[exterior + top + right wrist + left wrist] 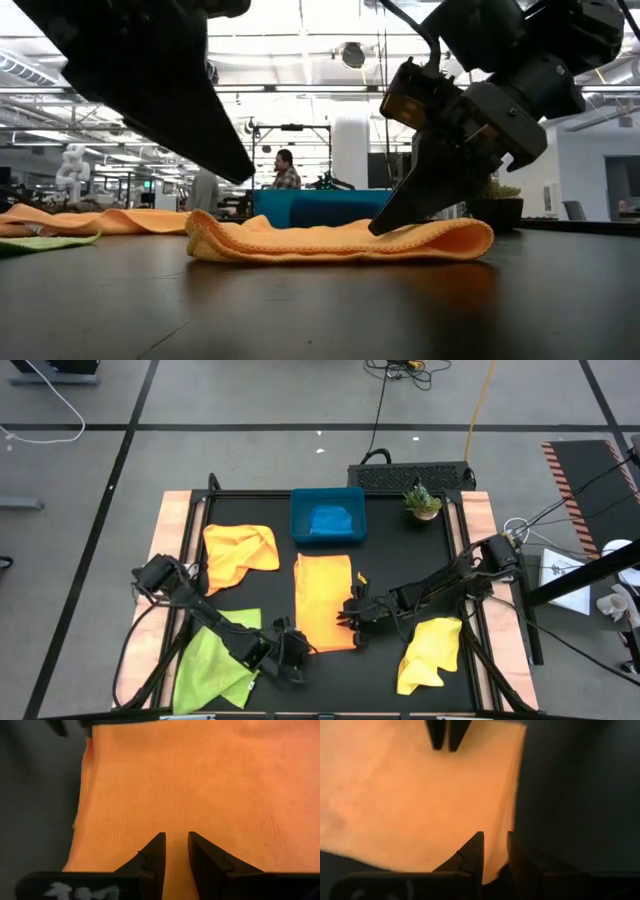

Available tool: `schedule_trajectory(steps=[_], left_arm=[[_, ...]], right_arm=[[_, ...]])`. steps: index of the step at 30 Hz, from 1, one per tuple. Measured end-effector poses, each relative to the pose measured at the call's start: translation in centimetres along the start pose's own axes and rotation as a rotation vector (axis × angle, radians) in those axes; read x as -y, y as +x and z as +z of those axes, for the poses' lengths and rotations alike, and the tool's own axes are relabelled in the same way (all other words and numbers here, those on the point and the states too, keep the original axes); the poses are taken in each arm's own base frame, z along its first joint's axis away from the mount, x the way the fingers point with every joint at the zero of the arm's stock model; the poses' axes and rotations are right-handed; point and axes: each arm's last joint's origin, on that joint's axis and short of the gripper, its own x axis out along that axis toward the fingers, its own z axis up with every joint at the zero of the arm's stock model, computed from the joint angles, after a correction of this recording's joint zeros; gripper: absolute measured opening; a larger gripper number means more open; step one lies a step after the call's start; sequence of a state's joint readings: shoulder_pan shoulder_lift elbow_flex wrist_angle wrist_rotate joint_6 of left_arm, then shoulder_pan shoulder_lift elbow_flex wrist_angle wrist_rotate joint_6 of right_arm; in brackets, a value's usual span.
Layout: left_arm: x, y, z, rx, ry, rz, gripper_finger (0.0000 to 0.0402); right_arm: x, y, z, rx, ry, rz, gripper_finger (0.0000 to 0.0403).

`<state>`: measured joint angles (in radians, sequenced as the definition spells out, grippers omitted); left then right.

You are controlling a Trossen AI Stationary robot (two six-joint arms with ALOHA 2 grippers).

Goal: Fold microfiber towels
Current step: Fold the right orange microfiber cloth

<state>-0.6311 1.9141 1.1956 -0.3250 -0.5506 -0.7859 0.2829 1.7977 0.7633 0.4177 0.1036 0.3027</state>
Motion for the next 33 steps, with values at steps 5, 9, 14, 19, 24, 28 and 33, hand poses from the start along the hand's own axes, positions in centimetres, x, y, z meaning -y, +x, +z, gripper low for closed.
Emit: schedule_trajectory(steps=[5,9,14,19,24,28,33], left_arm=[[0.4,-0.6,-0.9,-0.023,-0.017,0.004,0.0088],[0.4,-0.5,-1.4,-0.022,-0.05,0.033,0.0088],[0.3,0.2,-1.5,-0.013,-0.081,0.051,0.0088],[0.0,1.3,-2.0,-0.041,-0.094,0.09,0.0088],[-0.8,1.2,-2.6,-0.092,-0.112,0.164,0.0088],[-1.0,0.9,-3.0,-0.124,-0.117,0.187,0.0088],[-0.9,0.8,-3.3,-0.145,-0.123,0.18,0.0088]], right_arm=[[0.0,0.0,0.1,0.005,0.0,0.001,0.0072],[0.0,0.0,0.1,0.006,0.0,0.002,0.0072],[0.0,0.0,0.1,0.012,0.001,0.004,0.0072],[0.0,0.0,0.1,0.012,0.001,0.004,0.0072],[0.0,0.0,0.1,0.01,0.0,0.003,0.0072],[0.0,0.0,0.0,0.002,0.0,0.001,0.0072],[0.1,0.0,0.0,-0.003,0.0,-0.002,0.0072]])
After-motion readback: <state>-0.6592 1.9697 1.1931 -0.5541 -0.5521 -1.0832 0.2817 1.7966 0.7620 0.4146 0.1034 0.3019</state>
